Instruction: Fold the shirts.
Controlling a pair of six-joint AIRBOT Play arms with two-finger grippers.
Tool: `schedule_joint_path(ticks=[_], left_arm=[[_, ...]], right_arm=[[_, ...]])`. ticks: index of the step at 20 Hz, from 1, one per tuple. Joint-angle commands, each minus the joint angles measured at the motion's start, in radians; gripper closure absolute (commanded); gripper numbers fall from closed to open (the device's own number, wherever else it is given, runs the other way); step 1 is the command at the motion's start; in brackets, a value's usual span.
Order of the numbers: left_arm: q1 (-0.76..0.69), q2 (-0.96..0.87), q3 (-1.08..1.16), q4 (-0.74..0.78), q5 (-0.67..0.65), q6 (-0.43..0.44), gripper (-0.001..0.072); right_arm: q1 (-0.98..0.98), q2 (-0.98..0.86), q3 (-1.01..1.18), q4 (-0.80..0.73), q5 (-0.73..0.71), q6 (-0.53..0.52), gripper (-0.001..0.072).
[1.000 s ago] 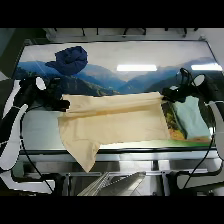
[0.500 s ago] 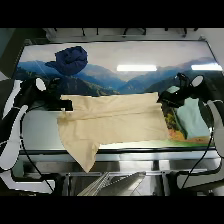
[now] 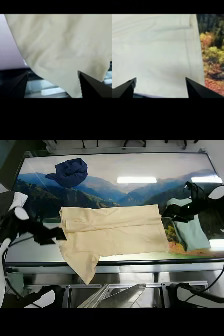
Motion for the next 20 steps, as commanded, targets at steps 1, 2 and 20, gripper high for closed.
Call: schedule_joint_path(ticks=[1, 2, 20], left_arm=[[0.146, 0.146, -0.310, -0.161, 0.034, 0.051, 0.0016], [0.183, 0.176, -0.374, -0.187, 0.051, 0.076, 0.0016], [-0.116, -0.051, -0.388, -0.395, 0.240, 0.224, 0.0690]], right_arm=[[-0.003, 0.050, -0.037, 0.087, 0.007, -0.012, 0.0011], [-0.003, 0.050, -0.037, 0.121, 0.007, -0.012, 0.0010], [0.011, 0.050, -0.037, 0.205, 0.008, -0.023, 0.0011]])
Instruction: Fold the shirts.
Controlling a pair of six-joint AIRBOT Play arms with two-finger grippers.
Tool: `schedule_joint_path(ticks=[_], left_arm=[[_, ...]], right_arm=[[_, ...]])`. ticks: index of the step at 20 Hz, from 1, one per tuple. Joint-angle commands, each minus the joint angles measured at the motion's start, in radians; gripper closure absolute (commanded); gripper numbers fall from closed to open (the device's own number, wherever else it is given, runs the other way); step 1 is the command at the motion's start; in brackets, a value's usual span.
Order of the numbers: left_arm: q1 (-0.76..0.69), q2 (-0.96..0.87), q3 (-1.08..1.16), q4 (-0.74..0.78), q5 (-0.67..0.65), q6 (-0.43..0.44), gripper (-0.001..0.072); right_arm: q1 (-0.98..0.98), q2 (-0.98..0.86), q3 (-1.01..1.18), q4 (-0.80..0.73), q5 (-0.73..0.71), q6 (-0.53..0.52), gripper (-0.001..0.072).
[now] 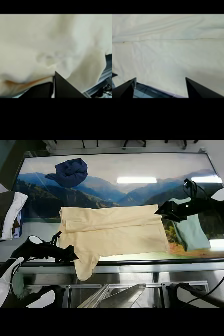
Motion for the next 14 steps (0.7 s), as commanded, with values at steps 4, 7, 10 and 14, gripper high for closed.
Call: schedule_joint_path(ticks=[4, 7, 10, 14], left_arm=[[-0.111, 0.151, 0.012, 0.055, -0.073, -0.029, 0.0690], [-0.013, 0.328, 0.012, 0.160, -0.188, -0.126, 0.0690], [0.156, 0.479, 0.012, 0.184, -0.299, -0.175, 0.0690], [0.204, 0.559, 0.012, 0.194, -0.319, -0.219, 0.0690]], right_arm=[[-0.001, 0.000, -0.001, -0.063, -0.001, -0.005, 0.0011], [-0.002, 0.000, -0.003, -0.167, 0.013, -0.003, 0.0011], [-0.011, -0.004, -0.050, -0.304, 0.013, -0.008, 0.0011], [-0.085, -0.034, -0.171, -0.212, 0.034, -0.037, 0.0011]])
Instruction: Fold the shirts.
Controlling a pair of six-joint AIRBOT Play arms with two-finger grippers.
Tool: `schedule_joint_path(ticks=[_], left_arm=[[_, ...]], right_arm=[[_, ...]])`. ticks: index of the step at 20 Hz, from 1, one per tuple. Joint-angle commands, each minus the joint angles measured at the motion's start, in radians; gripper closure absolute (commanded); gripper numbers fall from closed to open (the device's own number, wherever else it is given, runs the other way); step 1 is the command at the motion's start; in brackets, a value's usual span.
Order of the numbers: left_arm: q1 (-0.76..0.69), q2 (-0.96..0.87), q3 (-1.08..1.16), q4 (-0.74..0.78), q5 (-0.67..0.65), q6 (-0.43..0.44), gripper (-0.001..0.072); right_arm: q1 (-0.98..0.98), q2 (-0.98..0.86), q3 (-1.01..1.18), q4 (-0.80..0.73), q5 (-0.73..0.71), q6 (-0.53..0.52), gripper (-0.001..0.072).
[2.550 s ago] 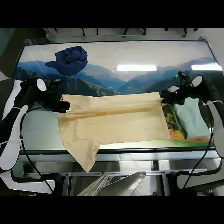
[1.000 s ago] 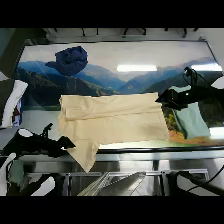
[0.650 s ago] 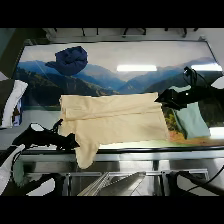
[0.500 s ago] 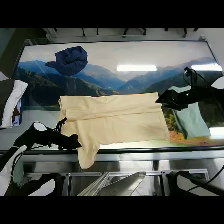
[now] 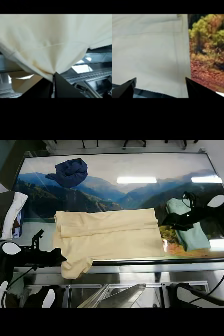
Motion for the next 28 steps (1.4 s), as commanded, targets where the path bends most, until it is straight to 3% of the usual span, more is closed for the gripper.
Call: schedule_joint_path(ticks=[1, 7, 13, 18, 19, 20, 21, 25, 28], left_arm=[[0.024, 0.059, 0.001, 0.023, -0.053, -0.041, 0.0690], [-0.074, -0.106, 0.026, 0.022, -0.095, -0.009, 0.0689], [-0.076, -0.173, 0.221, 0.022, -0.095, -0.006, 0.0690], [-0.080, -0.202, 0.255, 0.022, -0.109, -0.006, 0.0690], [-0.080, -0.202, 0.255, 0.023, -0.109, -0.006, 0.0690], [-0.080, -0.202, 0.255, 0.022, -0.109, -0.006, 0.0690], [-0.080, -0.202, 0.255, 0.023, -0.109, -0.006, 0.0690], [-0.066, -0.177, 0.255, 0.034, -0.145, 0.020, 0.0690], [-0.047, -0.055, 0.255, 0.147, -0.164, -0.009, 0.0690]], right_arm=[[-0.044, -0.016, -0.097, 0.010, 0.016, -0.030, 0.0011], [-0.097, -0.016, -0.322, 0.012, -0.026, -0.113, 0.0011], [-0.119, -0.022, -0.398, 0.013, -0.126, -0.152, 0.0012], [-0.117, -0.023, -0.476, 0.155, -0.169, -0.233, 0.0030], [-0.117, -0.022, -0.486, 0.184, -0.161, -0.256, 0.0214], [-0.117, -0.022, -0.488, 0.190, -0.156, -0.266, 0.0531], [-0.118, -0.017, -0.487, 0.192, -0.153, -0.272, 0.0691], [-0.119, 0.120, -0.483, 0.185, -0.062, -0.262, 0.0692], [-0.118, 0.342, -0.483, 0.084, 0.011, -0.153, 0.0692]])
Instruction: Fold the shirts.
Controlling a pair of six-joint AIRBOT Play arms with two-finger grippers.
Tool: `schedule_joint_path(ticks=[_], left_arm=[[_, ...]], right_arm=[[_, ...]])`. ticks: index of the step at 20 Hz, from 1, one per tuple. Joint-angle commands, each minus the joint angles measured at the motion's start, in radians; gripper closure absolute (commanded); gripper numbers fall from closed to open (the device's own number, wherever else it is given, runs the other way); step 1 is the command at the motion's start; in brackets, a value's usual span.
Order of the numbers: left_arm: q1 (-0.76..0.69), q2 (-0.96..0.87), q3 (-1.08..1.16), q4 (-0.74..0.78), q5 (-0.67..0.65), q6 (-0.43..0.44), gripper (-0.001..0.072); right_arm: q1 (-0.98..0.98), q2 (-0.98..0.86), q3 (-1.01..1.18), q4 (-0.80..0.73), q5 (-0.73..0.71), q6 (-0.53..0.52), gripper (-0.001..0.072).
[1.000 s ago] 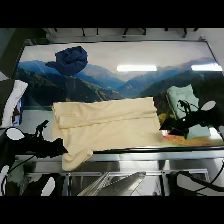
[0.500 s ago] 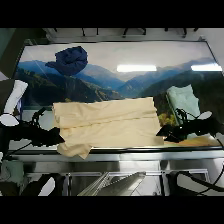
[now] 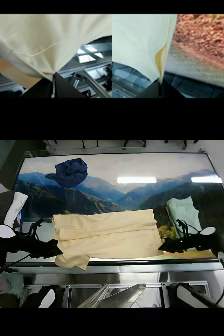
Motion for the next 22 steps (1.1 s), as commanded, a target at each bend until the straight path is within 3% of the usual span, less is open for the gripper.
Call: schedule_joint_path(ticks=[1, 5, 9, 13, 22], left_arm=[[0.012, 0.117, 0.001, 0.122, -0.037, -0.042, 0.0689], [-0.024, 0.223, 0.000, 0.214, -0.069, -0.065, 0.0690], [-0.028, 0.122, 0.002, 0.201, 0.016, -0.064, 0.0689], [-0.028, -0.126, 0.096, 0.186, 0.167, -0.064, 0.0690], [-0.036, -0.638, 0.633, 0.109, 0.182, -0.037, 0.0690]], right_arm=[[0.003, 0.230, -0.001, -0.106, 0.093, 0.132, 0.0692], [0.055, 0.420, 0.001, -0.167, 0.124, 0.239, 0.0692], [0.076, 0.441, 0.034, -0.188, 0.119, 0.281, 0.0692], [0.076, 0.286, 0.127, -0.184, 0.037, 0.275, 0.0692], [0.257, -0.274, 0.414, -0.146, -0.163, 0.243, 0.0691]])
